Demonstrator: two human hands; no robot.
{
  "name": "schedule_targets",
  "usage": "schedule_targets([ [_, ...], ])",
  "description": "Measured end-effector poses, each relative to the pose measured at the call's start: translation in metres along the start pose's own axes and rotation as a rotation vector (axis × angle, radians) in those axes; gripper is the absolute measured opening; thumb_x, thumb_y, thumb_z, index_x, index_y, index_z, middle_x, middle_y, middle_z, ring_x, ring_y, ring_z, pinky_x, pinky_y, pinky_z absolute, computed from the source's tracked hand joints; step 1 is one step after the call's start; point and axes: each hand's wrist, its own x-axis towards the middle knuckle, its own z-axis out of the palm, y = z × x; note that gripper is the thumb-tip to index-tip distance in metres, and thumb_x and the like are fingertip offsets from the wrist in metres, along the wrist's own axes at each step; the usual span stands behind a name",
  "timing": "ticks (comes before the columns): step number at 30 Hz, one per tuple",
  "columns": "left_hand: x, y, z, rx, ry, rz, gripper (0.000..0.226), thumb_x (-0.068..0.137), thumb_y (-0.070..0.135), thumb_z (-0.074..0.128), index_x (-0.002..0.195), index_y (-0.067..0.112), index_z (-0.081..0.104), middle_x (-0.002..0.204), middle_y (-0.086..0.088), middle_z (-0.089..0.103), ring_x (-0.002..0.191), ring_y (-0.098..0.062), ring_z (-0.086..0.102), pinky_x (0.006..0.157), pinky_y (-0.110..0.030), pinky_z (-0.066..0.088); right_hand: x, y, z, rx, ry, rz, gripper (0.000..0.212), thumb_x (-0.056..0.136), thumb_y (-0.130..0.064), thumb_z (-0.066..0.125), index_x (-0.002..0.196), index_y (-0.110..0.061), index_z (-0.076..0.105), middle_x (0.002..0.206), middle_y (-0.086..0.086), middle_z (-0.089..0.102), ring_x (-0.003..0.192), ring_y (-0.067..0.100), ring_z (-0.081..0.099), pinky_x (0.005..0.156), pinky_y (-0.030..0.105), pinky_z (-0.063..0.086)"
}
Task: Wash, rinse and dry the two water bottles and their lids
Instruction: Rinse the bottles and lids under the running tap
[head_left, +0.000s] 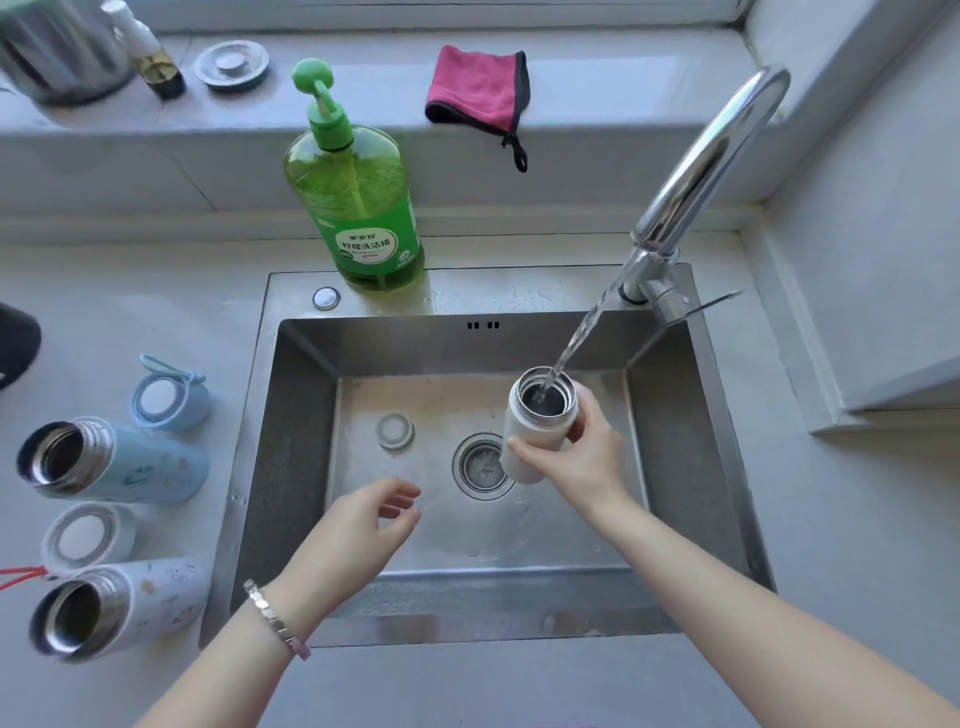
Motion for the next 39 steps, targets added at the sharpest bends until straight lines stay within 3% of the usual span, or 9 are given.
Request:
schedule_targets([
  [2,0.0,0.0,0.002,-0.009,0.005,-0.01,0.013,0.089,0.022,0.059,0.097,0.033,0.059,0.094,0.016,0.064,0.09,0.005,0.058,0.087,-0.025,0.048,0.004,0.002,-0.004,0.015,0.024,0.016,0.063,0.056,-0.015,0.087,0.109,-0.03,0.056,0.098,-0.017,0.065,0.092,0.004,0.062,0.079,0.013,0.047],
  [6,0.001,0.002,0.003,-0.018,0.014,-0.012,0.013,0.09,0.023,0.058,0.1,0.032,0.058,0.096,0.016,0.064,0.09,0.008,0.056,0.087,-0.023,0.046,0.005,0.009,-0.013,-0.036,0.091,0.089,0.064,0.054,-0.021,0.087,0.111,-0.028,0.059,0.099,-0.013,0.068,0.094,0.009,0.063,0.087,0.033,0.051],
  [9,0.003,0.006,0.002,-0.026,0.015,-0.01,0.014,0.09,0.023,0.057,0.102,0.029,0.059,0.097,0.016,0.063,0.091,0.008,0.056,0.088,-0.022,0.046,0.004,0.005,-0.013,-0.017,0.008,0.061,0.065,0.053,-0.02,0.089,0.11,-0.028,0.059,0.1,-0.013,0.068,0.095,0.007,0.063,0.087,0.031,0.052],
  [19,0.005,0.007,0.002,-0.027,0.022,-0.002,0.013,0.089,0.02,0.059,0.098,0.029,0.059,0.094,0.017,0.063,0.089,0.007,0.057,0.088,-0.025,0.047,0.001,-0.01,-0.019,-0.013,0.069,0.012,0.061,0.054,-0.022,0.088,0.106,-0.036,0.059,0.095,-0.017,0.068,0.09,0.004,0.064,0.082,0.025,0.052],
  [24,0.004,0.006,0.0,-0.026,0.018,0.0,0.013,0.089,0.021,0.059,0.098,0.03,0.059,0.094,0.017,0.064,0.089,0.008,0.057,0.088,-0.025,0.048,-0.005,-0.014,-0.019,-0.038,0.036,0.023,0.06,0.054,-0.023,0.088,0.103,-0.038,0.058,0.091,-0.016,0.069,0.082,-0.004,0.062,0.07,0.012,0.048],
  [28,0.002,0.005,-0.001,-0.027,0.024,0.001,0.012,0.089,0.021,0.059,0.099,0.029,0.06,0.095,0.015,0.064,0.089,0.008,0.057,0.088,-0.024,0.047,-0.005,-0.022,-0.02,-0.107,-0.042,0.006,0.058,0.051,-0.028,0.087,0.098,-0.045,0.057,0.088,-0.018,0.069,0.083,0.0,0.064,0.075,0.022,0.052],
  [31,0.003,0.003,-0.002,-0.039,0.035,0.005,0.012,0.089,0.02,0.059,0.097,0.029,0.06,0.094,0.015,0.064,0.089,0.007,0.058,0.087,-0.024,0.047,0.001,-0.028,-0.024,-0.128,0.039,0.069,0.057,0.051,-0.032,0.085,0.101,-0.039,0.058,0.085,-0.015,0.068,0.081,0.006,0.064,0.073,0.03,0.053],
  [34,0.003,0.002,-0.002,-0.039,0.036,0.015,0.013,0.089,0.02,0.059,0.097,0.03,0.059,0.094,0.017,0.064,0.089,0.006,0.057,0.085,-0.022,0.047,0.007,-0.032,-0.035,-0.352,-0.046,0.028,0.06,0.055,-0.031,0.082,0.108,-0.04,0.055,0.092,-0.007,0.06,0.084,0.013,0.056,0.071,0.026,0.043],
  [39,0.002,0.002,0.002,-0.033,0.018,0.022,0.013,0.089,0.02,0.059,0.097,0.03,0.058,0.094,0.016,0.063,0.089,0.005,0.058,0.086,-0.025,0.048,0.009,-0.037,-0.062,-1.026,-0.452,0.09,0.074,0.06,-0.043,0.073,0.127,-0.036,0.041,0.097,-0.001,0.036,0.084,0.028,0.055,0.069,0.029,0.043],
])
